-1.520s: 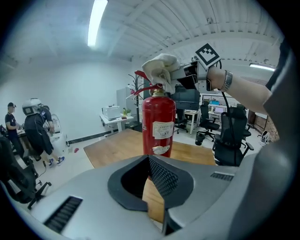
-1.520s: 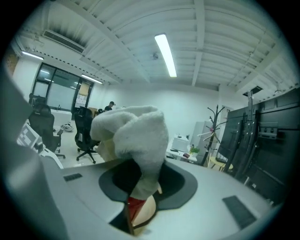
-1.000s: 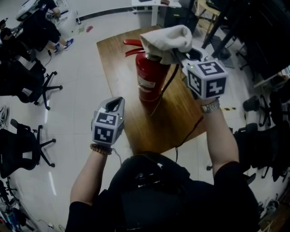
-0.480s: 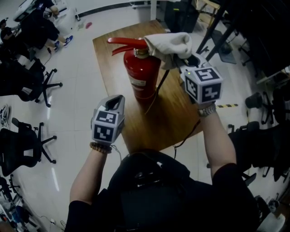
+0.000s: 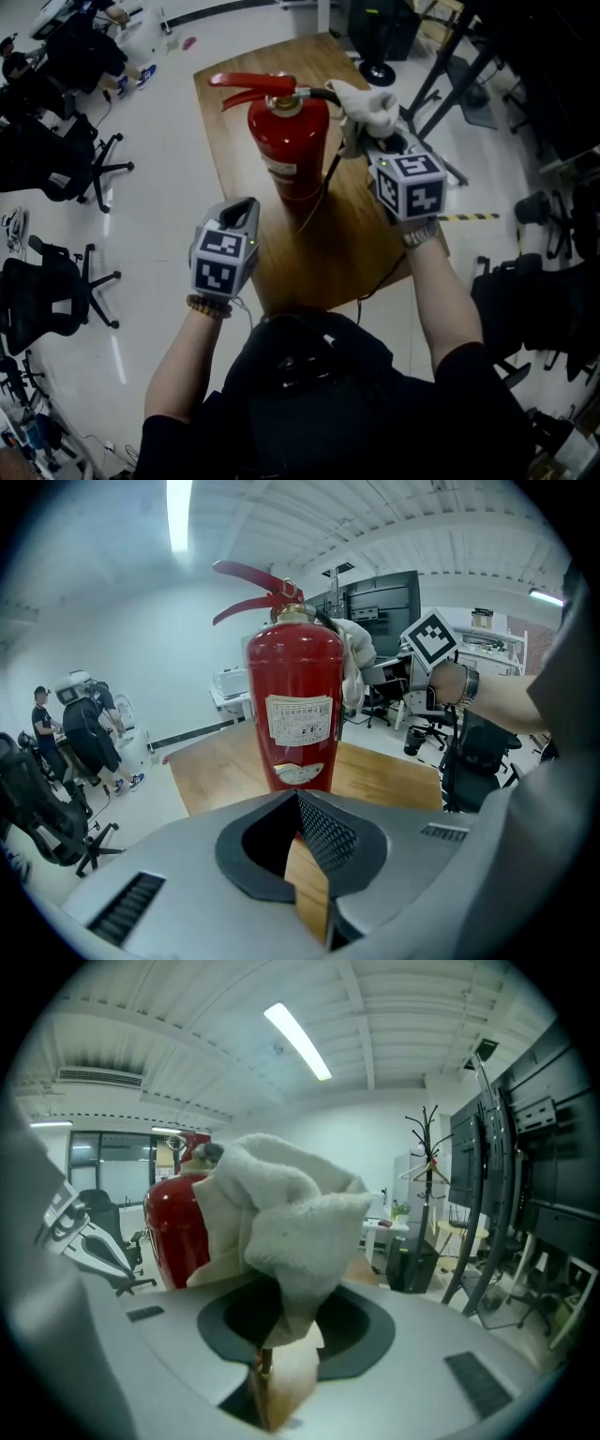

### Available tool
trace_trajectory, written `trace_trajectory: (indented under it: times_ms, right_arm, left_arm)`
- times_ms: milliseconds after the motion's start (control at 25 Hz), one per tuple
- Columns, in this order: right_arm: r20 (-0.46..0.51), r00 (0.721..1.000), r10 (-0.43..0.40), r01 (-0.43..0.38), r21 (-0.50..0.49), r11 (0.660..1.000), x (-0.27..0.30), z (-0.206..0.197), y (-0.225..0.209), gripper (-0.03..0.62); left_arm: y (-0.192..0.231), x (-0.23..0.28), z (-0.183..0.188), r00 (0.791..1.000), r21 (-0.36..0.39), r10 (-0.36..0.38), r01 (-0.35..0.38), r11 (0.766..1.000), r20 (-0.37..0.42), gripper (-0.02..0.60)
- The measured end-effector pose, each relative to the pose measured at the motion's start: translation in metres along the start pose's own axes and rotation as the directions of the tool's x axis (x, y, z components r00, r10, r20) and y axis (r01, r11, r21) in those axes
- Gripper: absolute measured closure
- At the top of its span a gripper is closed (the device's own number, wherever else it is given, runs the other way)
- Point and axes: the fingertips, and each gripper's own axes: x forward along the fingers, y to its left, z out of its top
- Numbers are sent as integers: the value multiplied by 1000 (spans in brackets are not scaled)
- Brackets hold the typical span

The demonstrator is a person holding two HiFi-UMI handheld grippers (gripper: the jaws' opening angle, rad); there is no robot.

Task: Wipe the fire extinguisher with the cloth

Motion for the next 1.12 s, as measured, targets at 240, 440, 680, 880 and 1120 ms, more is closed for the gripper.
trace_trajectory:
  times_ms: [240, 440, 680, 880, 1120]
  right_arm:
    - [-64, 998, 6, -4, 28, 1000, 20, -40, -1, 483]
    - [-126, 992, 17, -12, 39, 999, 37, -72, 1, 482]
    - [-223, 974, 51, -36, 72, 997, 62, -126, 9, 484]
    - [-295, 952, 78, -53, 92, 994, 80, -167, 17, 484]
    - [-363, 927, 92, -62, 93, 994, 96, -204, 21, 482]
  left_arm:
    - [-1, 4, -10, 999, -13, 16, -16, 1000, -29, 581]
    - [-1, 7, -17, 999, -25, 27, -28, 999, -47, 581]
    - [-1, 8, -25, 996, -35, 43, -46, 998, -72, 581]
    - [-2, 9, -30, 995, -43, 56, -60, 997, -88, 581]
    - [-1, 10, -35, 993, -51, 69, -74, 996, -100, 581]
